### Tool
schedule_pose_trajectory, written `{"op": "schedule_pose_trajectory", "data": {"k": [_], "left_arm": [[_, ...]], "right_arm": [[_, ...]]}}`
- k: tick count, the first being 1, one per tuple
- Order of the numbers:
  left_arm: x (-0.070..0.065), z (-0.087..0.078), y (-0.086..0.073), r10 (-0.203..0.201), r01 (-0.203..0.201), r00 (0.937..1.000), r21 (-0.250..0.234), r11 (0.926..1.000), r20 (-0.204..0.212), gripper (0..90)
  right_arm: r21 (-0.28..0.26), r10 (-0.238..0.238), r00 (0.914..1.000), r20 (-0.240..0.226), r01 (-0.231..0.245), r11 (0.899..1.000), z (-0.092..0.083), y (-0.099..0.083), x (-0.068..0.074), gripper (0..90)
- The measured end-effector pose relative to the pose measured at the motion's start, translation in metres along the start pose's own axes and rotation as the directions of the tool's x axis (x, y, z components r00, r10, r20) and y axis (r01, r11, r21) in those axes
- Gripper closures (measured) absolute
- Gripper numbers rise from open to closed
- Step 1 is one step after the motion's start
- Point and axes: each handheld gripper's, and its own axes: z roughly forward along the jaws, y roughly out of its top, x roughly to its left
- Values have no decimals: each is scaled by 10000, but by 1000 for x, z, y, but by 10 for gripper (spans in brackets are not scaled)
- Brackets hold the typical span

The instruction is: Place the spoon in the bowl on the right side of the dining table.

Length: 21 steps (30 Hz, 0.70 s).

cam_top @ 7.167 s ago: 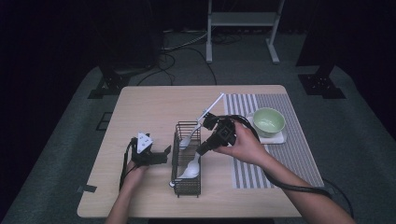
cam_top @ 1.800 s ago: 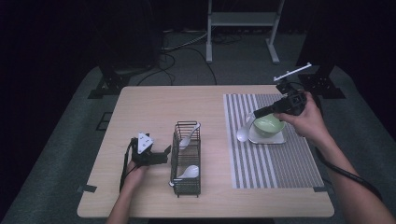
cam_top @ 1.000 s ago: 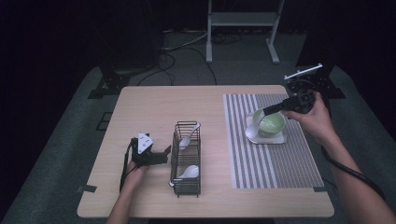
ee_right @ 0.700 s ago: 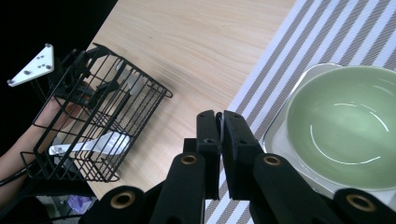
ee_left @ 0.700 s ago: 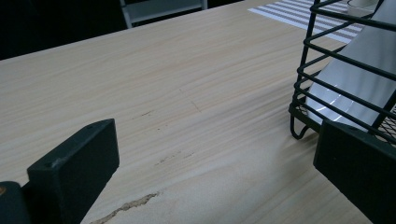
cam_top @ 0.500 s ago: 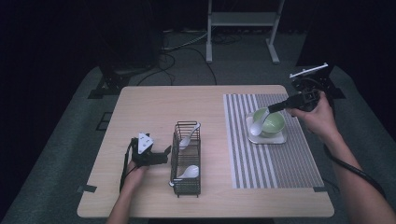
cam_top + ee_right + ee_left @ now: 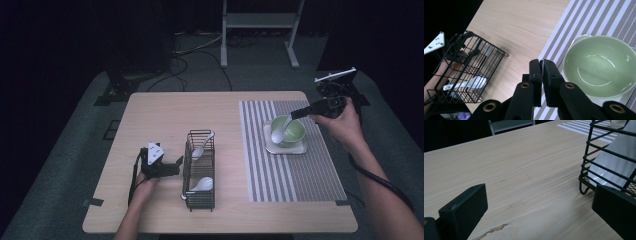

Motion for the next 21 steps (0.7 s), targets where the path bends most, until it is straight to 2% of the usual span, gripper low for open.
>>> {"op": "schedule_pose_trajectory", "data": {"k": [21], "left_arm": [[-1, 0, 0, 75, -75, 10000, 4, 10000, -21, 0]], "right_arm": [[-538, 781, 9969, 115, -774, 9956, -9, 0, -26, 855]]}}
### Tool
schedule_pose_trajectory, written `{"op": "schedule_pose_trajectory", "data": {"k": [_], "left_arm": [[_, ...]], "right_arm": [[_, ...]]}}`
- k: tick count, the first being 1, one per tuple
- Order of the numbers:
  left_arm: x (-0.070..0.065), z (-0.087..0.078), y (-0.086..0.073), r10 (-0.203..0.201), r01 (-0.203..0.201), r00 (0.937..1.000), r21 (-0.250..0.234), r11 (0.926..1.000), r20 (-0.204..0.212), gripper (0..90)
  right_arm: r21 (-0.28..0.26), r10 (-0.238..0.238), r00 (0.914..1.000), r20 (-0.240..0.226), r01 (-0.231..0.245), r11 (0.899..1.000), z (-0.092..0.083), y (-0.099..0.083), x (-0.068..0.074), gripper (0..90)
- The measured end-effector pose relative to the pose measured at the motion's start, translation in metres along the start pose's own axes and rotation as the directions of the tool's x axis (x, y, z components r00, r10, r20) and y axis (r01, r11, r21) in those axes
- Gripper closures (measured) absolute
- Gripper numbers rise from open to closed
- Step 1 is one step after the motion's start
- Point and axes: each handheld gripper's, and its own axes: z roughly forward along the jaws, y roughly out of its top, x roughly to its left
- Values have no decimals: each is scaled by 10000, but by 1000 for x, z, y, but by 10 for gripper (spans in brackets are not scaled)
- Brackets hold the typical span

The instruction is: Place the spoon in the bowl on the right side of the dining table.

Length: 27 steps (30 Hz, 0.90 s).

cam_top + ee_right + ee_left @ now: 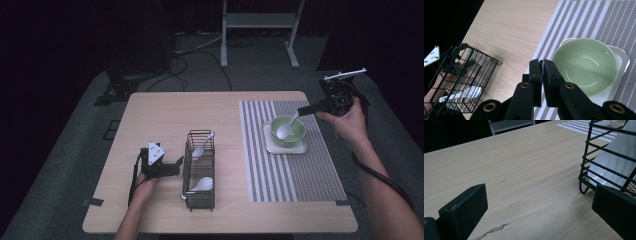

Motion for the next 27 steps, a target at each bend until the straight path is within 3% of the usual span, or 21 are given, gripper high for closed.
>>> {"op": "schedule_pose_trajectory", "data": {"k": [27], "left_arm": [[0, 0, 0, 55, -55, 10000, 8, 10000, -3, 0]], "right_arm": [[-103, 627, 9969, 470, -622, 9980, 12, 2, -23, 855]]}}
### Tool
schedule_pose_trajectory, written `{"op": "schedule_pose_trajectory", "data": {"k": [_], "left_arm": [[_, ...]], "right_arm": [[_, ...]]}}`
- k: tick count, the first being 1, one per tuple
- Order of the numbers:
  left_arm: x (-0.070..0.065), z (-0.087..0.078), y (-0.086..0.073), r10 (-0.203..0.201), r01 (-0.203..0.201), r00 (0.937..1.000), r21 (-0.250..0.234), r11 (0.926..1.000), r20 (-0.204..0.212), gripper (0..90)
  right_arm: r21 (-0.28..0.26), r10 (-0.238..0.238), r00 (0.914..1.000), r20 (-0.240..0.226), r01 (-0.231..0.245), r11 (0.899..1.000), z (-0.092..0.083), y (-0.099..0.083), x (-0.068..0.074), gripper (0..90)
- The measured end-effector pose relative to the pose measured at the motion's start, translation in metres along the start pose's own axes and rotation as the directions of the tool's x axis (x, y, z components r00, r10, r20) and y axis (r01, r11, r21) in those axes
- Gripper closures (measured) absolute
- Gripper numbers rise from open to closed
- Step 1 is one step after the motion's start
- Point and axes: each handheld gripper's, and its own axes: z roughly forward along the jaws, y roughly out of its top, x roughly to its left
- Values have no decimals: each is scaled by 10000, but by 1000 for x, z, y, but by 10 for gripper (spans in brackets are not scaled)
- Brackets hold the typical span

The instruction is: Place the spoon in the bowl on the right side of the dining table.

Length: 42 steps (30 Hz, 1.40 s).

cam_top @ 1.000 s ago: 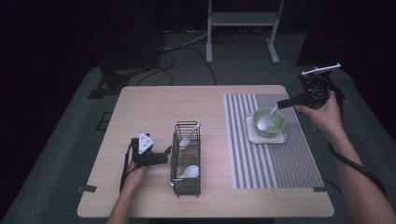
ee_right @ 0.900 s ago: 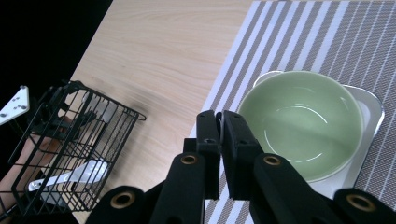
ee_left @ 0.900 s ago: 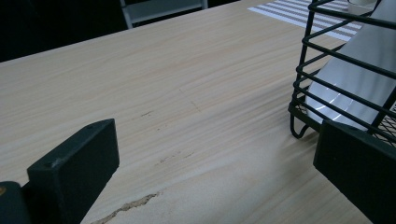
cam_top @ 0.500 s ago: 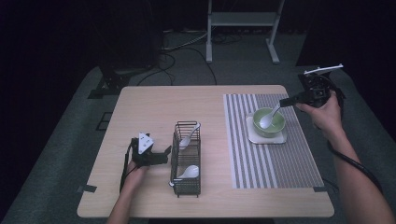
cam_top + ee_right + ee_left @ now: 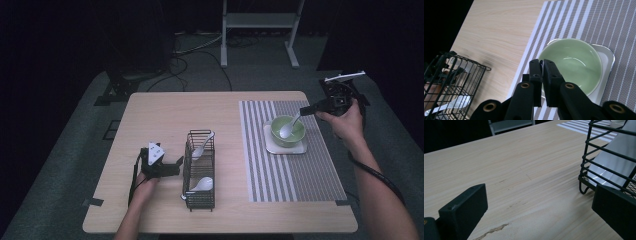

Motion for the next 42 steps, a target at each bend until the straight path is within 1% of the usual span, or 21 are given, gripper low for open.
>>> {"op": "schedule_pose_trajectory", "data": {"k": [3, 6, 27, 30, 33, 37, 42], "left_arm": [[0, 0, 0, -20, 20, 10000, -15, 10000, 2, 0], [0, 0, 0, -32, 32, 10000, -55, 10000, 9, 0], [-1, 0, 0, 45, -45, 10000, -25, 10000, 1, 0], [-1, 0, 0, 48, -48, 10000, -23, 10000, -5, 0], [-1, 0, 0, 28, -28, 10000, -33, 10000, -1, 0], [-1, 0, 0, 48, -49, 10000, -24, 10000, -6, 0], [-1, 0, 0, 65, -65, 10000, -13, 10000, -8, 0]], "right_arm": [[6, 31, 10000, 57, -31, 10000, 2, 0, -3, 855], [54, 41, 9998, 212, -43, 10000, 4, -1, -4, 855], [425, 156, 9975, 689, -186, 9989, 24, -8, -16, 847], [362, 200, 9977, 648, -223, 9991, 25, -9, -18, 847], [420, 183, 9973, 708, -213, 9989, 24, -9, -18, 845], [588, 38, 9953, 969, -95, 9982, 24, -9, -18, 832], [688, 55, 9935, 1134, -134, 9975, 23, -10, -21, 815]]}}
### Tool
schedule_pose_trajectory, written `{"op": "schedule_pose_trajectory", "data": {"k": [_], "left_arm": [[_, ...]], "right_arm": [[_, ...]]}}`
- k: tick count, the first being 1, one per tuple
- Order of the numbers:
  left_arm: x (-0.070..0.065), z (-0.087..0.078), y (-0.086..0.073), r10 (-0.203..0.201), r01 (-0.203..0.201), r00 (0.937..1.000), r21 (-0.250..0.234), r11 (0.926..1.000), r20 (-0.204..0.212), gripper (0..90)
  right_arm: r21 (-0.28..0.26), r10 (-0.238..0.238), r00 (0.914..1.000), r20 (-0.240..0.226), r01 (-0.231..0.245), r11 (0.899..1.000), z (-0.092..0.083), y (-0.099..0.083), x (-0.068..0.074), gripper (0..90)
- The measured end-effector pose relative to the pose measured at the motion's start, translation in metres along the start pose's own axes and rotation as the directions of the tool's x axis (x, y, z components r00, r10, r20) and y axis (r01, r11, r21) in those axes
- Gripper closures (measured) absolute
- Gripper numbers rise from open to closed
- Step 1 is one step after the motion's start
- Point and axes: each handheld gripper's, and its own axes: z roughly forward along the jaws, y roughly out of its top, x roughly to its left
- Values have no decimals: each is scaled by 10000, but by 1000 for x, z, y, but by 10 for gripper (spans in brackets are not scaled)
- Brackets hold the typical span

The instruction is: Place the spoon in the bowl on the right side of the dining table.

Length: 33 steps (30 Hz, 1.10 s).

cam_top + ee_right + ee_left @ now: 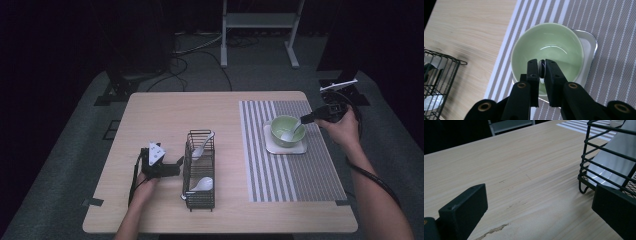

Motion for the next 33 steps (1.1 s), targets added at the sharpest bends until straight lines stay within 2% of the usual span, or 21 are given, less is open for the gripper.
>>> {"op": "schedule_pose_trajectory", "data": {"k": [13, 33], "left_arm": [[0, 0, 0, 13, -13, 10000, 3, 10000, -7, 0], [0, 1, 1, 49, -49, 10000, 64, 10000, 3, 0]], "right_arm": [[152, 179, 9992, 355, -185, 9997, 0, -4, -12, 768], [70, 689, 9959, 589, -694, 9976, 8, -4, -34, 723]]}}
